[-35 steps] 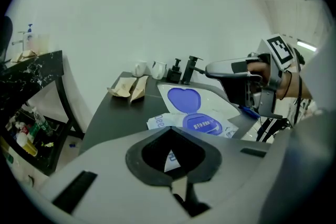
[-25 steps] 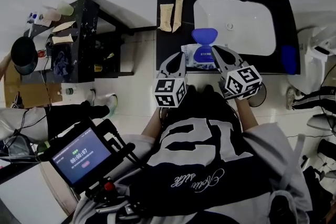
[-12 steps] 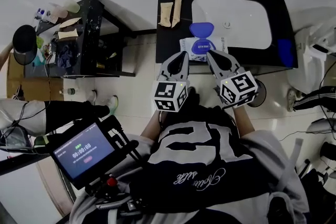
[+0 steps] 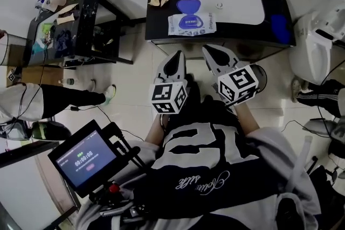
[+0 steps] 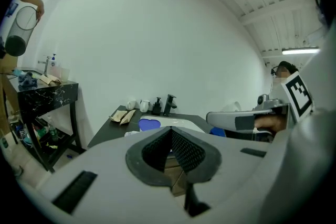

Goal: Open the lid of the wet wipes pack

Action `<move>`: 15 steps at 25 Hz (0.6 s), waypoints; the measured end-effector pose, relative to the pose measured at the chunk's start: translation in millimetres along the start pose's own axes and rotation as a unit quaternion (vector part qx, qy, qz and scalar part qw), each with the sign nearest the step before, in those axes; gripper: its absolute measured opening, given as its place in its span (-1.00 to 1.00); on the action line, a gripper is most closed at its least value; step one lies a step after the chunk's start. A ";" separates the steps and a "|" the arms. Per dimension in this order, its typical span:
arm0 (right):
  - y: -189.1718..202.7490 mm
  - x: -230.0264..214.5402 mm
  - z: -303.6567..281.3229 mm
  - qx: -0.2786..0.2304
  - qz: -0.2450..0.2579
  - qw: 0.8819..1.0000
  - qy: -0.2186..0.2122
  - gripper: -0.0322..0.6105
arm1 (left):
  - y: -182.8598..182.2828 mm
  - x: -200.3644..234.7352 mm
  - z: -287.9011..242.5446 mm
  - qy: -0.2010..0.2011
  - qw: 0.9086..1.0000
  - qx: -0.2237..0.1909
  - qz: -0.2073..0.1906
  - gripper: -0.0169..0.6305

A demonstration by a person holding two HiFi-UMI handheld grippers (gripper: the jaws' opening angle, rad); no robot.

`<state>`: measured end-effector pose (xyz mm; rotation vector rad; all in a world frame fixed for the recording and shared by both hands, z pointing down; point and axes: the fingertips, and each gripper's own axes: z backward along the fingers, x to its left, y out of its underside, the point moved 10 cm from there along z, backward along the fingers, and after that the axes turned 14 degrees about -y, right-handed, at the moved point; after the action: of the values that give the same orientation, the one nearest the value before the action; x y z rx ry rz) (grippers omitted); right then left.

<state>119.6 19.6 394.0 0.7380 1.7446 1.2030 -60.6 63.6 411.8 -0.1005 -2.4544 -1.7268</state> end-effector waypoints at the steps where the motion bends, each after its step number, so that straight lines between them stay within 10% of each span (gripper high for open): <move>1: 1.7 3.8 4.7 -0.003 -0.003 1.000 -0.001 -0.91 | 2.3 -3.7 6.0 0.001 1.000 0.001 -0.001 -0.95; 15: 7.4 53.8 5.5 -0.032 -0.023 0.999 0.017 -0.91 | -2.6 8.7 33.7 0.030 0.999 -0.005 -0.032 -0.95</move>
<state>100.5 69.4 382.7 0.6412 1.7331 1.2399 -72.0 94.2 399.5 0.0298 -2.4319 -1.7419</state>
